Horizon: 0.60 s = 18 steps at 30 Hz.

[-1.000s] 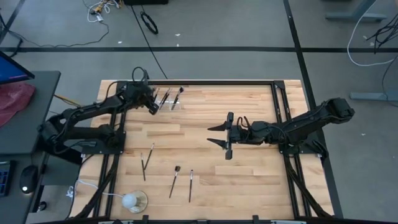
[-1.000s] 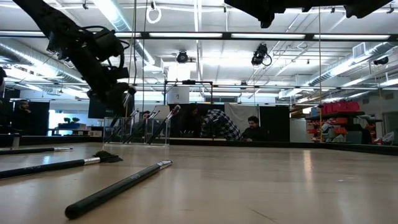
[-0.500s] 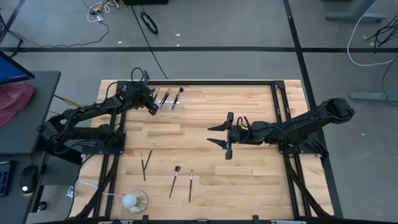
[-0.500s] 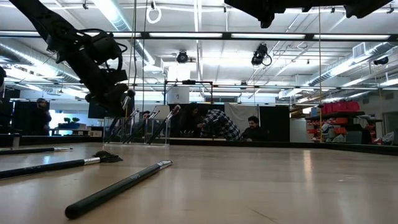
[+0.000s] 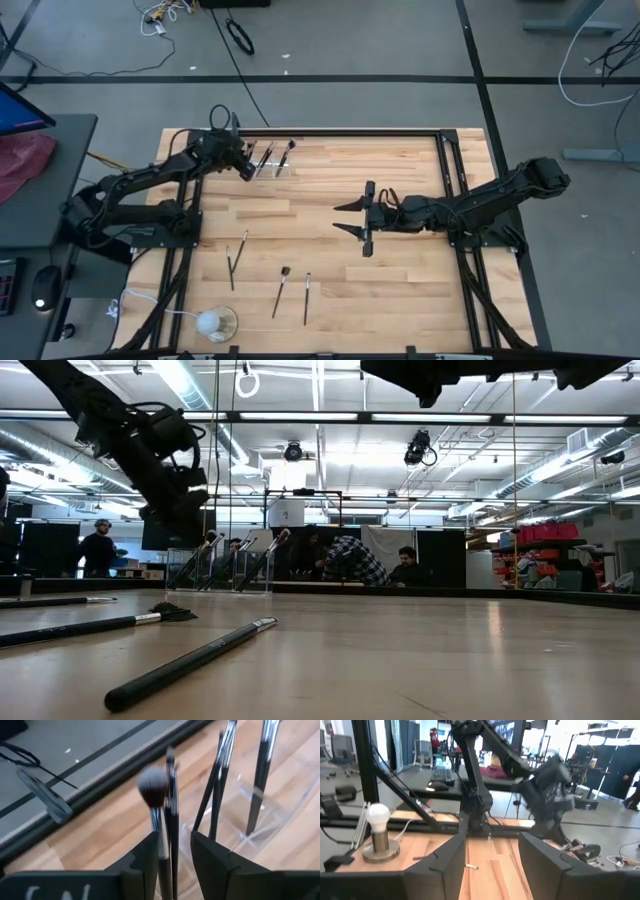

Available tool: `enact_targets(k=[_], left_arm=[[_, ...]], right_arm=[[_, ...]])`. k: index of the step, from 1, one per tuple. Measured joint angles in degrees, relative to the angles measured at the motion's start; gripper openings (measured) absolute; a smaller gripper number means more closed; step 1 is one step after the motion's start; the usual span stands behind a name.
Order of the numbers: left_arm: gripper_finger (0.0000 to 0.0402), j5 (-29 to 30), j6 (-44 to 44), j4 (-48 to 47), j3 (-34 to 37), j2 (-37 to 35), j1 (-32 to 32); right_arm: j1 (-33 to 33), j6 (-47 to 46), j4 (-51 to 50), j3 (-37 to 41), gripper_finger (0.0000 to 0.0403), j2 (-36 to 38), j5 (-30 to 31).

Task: Put items in baskets/containers
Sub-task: Put the eyeshadow brush into the right section of the transparent organizer

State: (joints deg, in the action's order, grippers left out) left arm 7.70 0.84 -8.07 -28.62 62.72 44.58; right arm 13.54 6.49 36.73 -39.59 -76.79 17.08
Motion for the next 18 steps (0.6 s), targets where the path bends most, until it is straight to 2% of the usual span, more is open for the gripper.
enact_targets(k=[6, 9, 12, 15, 18], left_arm=[[0.0117, -2.38, -0.12, -4.81, -5.44, -2.97, -3.42], [0.0105, -5.19, -1.09, -5.02, -6.01, -5.44, -9.11], [0.0086, -5.17, -2.61, -5.20, -5.93, -7.17, -18.43], [0.0064, -1.17, -3.45, -5.66, -5.80, -7.35, -29.84], [0.0042, 8.99, -2.69, -6.10, -5.80, -6.93, -42.10]], right_arm=[[-0.93, -1.82, -4.48, 0.00, 0.0185, -0.02, -0.03], [-1.47, -3.17, -6.57, 0.00, 0.0185, -0.02, -0.01], [-1.81, -3.57, -7.74, 0.00, 0.0185, -0.02, 0.00], [-1.92, -3.47, -7.93, 0.00, 0.0185, -0.02, 0.00], [-1.92, -2.97, -8.03, 0.00, 0.0185, -0.02, -0.02]])
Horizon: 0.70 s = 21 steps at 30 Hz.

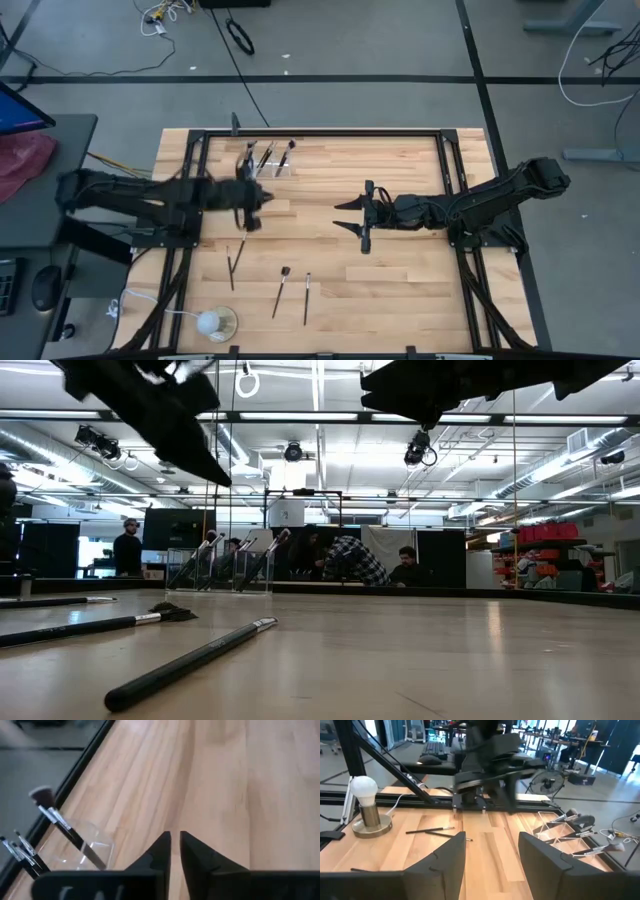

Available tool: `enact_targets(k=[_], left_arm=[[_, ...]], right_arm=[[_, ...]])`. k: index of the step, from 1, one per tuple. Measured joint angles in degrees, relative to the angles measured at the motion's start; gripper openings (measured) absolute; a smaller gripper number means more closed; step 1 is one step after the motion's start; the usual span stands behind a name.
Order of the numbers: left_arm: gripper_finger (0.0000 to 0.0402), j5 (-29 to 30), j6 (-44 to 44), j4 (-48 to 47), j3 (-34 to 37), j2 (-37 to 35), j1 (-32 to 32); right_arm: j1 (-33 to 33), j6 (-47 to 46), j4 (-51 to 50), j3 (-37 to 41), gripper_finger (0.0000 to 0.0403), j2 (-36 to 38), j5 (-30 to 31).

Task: Put items in baskets/containers
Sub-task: Put the eyeshadow brush into the right section of the transparent organizer

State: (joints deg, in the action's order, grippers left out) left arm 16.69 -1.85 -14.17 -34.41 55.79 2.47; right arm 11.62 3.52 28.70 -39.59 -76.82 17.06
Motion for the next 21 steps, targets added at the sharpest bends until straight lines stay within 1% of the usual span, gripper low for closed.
enact_targets(k=[2, 4, 6, 9, 12, 13, 15, 17, 19, 21], left_arm=[[0.0027, 8.65, 2.12, -1.90, 0.02, 0.54, -7.70], [0.0014, 16.50, 6.03, -3.88, 0.04, 0.48, -13.93], [0.0006, 21.04, 11.66, -6.01, 0.02, 0.46, -18.54], [0.0005, 21.29, 20.45, -8.32, 0.02, 0.46, -23.15], [0.0017, 15.81, 26.78, -8.90, 0.02, 0.48, -25.39], [0.0022, 13.40, 26.98, -8.12, 0.02, 0.60, -25.48], [0.0030, 9.03, 24.26, -6.96, 0.03, 0.92, -25.20], [0.0036, 7.39, 17.88, -4.27, 0.07, 0.94, -24.81], [0.0040, 8.77, 12.47, 0.78, 0.07, 0.92, -24.02], [0.0045, 13.04, 12.49, 5.29, 0.07, 0.90, -22.91]], right_arm=[[0.00, 0.11, -0.01, 0.00, 0.0185, 0.00, 0.00], [0.00, 0.12, -0.06, 0.00, 0.0185, 0.00, -0.02], [0.00, 0.15, -0.49, 0.00, 0.0185, 0.00, -0.08], [0.00, 0.15, -0.93, 0.00, 0.0185, 0.00, -0.09], [0.00, 0.16, -0.97, 0.00, 0.0185, 0.00, -0.11], [0.00, 0.17, -0.97, 0.00, 0.0185, 0.00, -0.11], [-0.04, 0.19, -0.95, 0.00, 0.0185, 0.00, -0.11], [-0.04, 0.14, -0.95, 0.00, 0.0185, 0.00, -0.11], [-0.02, -0.54, -0.98, 0.00, 0.0185, 0.00, -0.15], [-0.02, -1.63, -1.20, -0.02, 0.0185, 0.00, -0.17]])
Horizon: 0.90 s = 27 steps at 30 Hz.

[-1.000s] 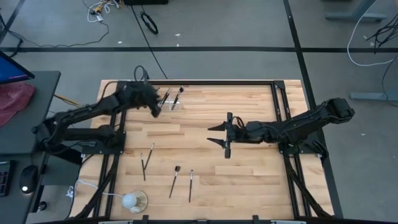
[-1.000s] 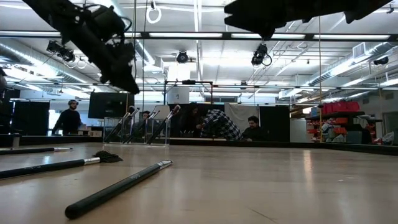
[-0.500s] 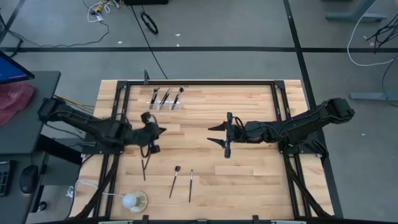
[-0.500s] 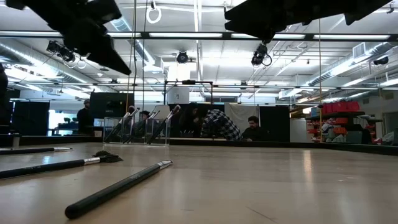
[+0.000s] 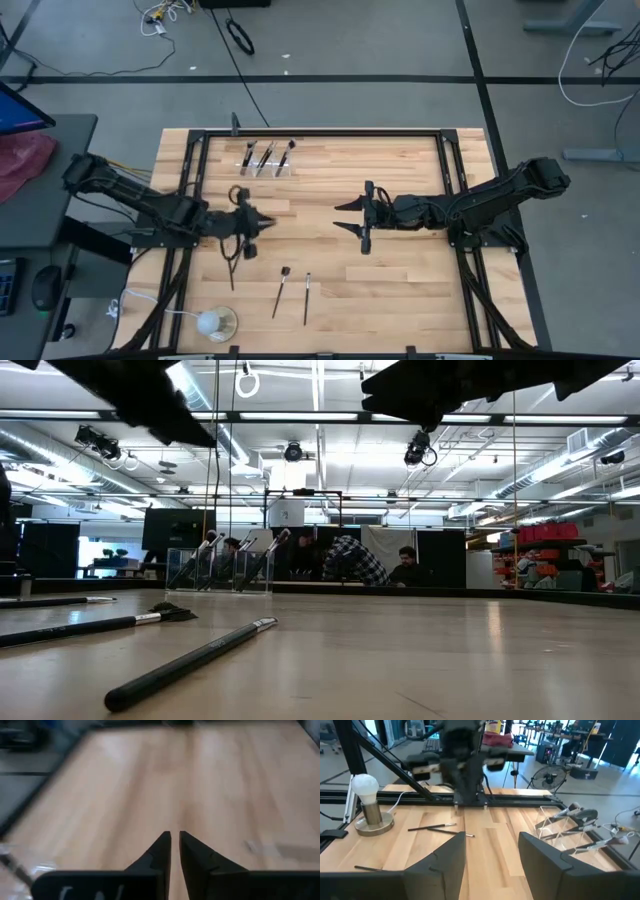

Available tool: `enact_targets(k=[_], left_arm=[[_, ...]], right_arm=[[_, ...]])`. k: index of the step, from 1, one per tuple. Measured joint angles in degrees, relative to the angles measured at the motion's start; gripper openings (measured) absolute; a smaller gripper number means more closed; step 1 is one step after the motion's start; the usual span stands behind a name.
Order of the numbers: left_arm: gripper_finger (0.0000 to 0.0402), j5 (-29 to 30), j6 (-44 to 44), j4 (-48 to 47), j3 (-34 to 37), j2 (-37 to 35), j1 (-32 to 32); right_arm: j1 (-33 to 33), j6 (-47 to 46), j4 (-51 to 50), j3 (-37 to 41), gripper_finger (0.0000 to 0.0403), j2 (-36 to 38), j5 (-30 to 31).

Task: Put items in baskets/containers
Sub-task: Put the eyeshadow brush into the right section of the transparent organizer

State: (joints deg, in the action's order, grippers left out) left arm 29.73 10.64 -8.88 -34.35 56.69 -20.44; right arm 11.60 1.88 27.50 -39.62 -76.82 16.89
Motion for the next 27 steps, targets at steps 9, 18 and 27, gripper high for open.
enact_targets(k=[9, 18, 27], left_arm=[[0.0129, 1.24, 13.35, -11.51, -0.04, 0.63, 1.14], [0.0187, -0.33, 32.95, -23.50, -0.04, 9.36, -7.41], [0.0183, 1.96, 60.43, -35.48, -0.04, 17.69, -15.52]], right_arm=[[0.10, -4.48, -3.67, -0.02, 0.0185, 0.00, -0.05], [1.15, -5.96, -4.34, -0.02, 0.0185, 0.00, -0.04], [1.26, -5.96, -3.57, -0.02, 0.0185, 0.00, -0.03]])
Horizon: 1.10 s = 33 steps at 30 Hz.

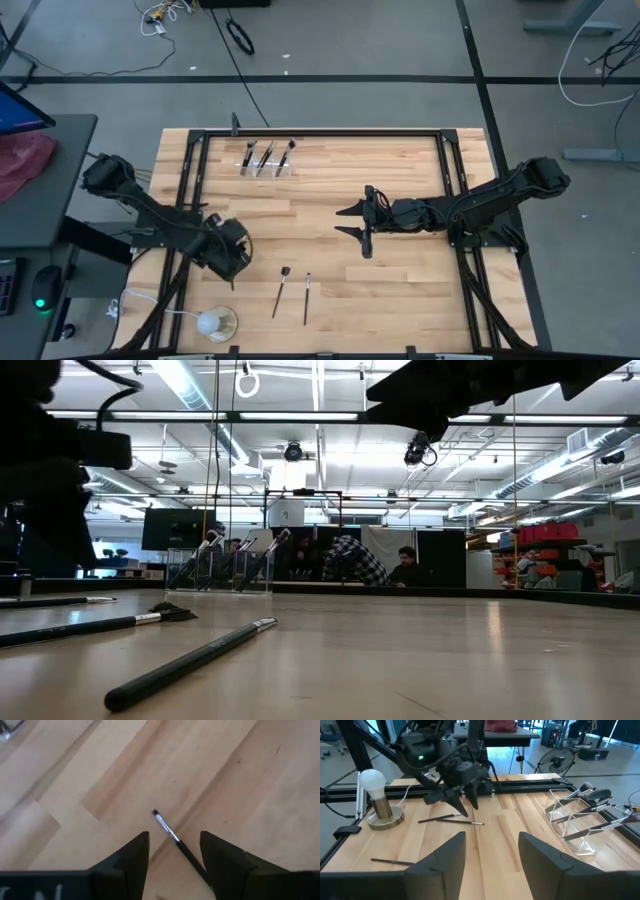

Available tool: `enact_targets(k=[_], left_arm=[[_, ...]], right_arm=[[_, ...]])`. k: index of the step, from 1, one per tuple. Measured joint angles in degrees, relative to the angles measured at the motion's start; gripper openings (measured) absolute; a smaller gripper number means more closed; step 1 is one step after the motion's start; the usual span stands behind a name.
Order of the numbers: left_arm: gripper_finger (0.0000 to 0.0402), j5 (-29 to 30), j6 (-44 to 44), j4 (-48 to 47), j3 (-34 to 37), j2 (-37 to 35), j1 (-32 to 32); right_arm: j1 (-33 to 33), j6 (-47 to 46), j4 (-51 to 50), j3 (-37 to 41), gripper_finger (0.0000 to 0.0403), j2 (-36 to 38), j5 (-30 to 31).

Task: Put items in baskets/containers
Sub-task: Put the eyeshadow brush into the right section of the transparent organizer

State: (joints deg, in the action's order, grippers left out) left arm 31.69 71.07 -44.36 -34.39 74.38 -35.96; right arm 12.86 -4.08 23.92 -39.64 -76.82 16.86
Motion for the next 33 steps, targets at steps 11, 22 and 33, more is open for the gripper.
enact_targets(k=[11, 22, 33], left_arm=[[0.0169, 5.95, 20.26, 0.08, 0.36, 6.07, -8.63], [0.0111, 10.53, 23.02, 14.73, 6.07, 14.11, -9.45], [0.0018, 23.22, 18.17, 30.08, 14.77, 15.25, -7.80]], right_arm=[[0.00, 0.04, 0.00, 0.00, 0.0185, 0.00, 0.00], [0.00, 0.42, -0.02, 0.00, 0.0185, 0.00, 0.02], [0.00, 0.39, -0.02, 0.00, 0.0185, 0.00, 0.02]])
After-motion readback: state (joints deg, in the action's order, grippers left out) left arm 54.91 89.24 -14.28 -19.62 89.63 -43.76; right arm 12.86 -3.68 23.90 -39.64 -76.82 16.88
